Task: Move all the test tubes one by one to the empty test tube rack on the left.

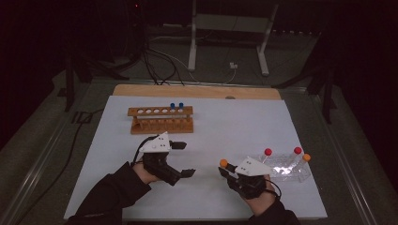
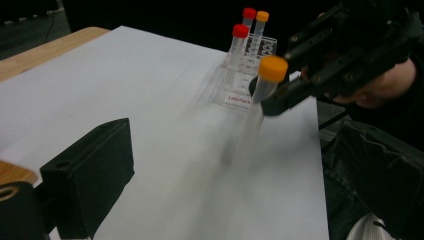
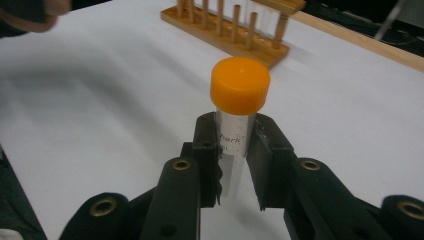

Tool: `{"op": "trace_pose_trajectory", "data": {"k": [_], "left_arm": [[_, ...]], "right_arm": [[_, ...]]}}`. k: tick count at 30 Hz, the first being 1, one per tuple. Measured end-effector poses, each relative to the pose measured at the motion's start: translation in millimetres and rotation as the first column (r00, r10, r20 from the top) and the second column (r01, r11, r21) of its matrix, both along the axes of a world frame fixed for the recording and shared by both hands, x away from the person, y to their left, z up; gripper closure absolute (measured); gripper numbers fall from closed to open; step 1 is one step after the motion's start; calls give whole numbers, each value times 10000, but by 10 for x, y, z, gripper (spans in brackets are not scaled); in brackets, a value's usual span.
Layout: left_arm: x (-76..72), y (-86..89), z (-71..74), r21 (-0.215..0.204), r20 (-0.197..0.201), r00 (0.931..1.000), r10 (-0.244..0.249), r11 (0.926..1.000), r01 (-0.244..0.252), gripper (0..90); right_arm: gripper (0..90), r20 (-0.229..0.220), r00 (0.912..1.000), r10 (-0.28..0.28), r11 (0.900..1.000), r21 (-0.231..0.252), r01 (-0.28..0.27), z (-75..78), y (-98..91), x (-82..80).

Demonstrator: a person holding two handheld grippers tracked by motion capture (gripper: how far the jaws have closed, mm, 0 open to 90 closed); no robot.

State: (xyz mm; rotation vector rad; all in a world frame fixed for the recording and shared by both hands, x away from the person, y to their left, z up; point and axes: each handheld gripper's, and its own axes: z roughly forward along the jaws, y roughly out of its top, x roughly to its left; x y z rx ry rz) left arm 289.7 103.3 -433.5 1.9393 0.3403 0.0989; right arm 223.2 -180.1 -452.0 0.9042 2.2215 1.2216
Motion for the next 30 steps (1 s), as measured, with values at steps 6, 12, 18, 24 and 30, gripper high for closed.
{"op": "trace_pose_trajectory", "data": {"k": [6,12,18,24,30], "left_arm": [[5,-140,32,-157,-38,9991,-413,9990,412,91],[3,-273,56,-262,-9,9970,-772,9967,771,195],[-4,-381,20,-82,66,9957,-926,9957,927,318],[-2,-455,-28,134,244,9938,-1084,9940,1081,438],[-14,-517,-68,368,438,9924,-1154,9928,1138,575]], "right_arm": [[743,-70,9994,342,9994,-64,-343,-23,128,10],[743,-153,9980,610,9981,-92,-611,-47,205,9],[743,-171,9972,728,9973,-92,-730,-47,241,12],[743,-214,9970,749,9972,-27,-750,-35,248,12],[743,-210,9969,759,9971,-17,-759,-28,243,11]]}}
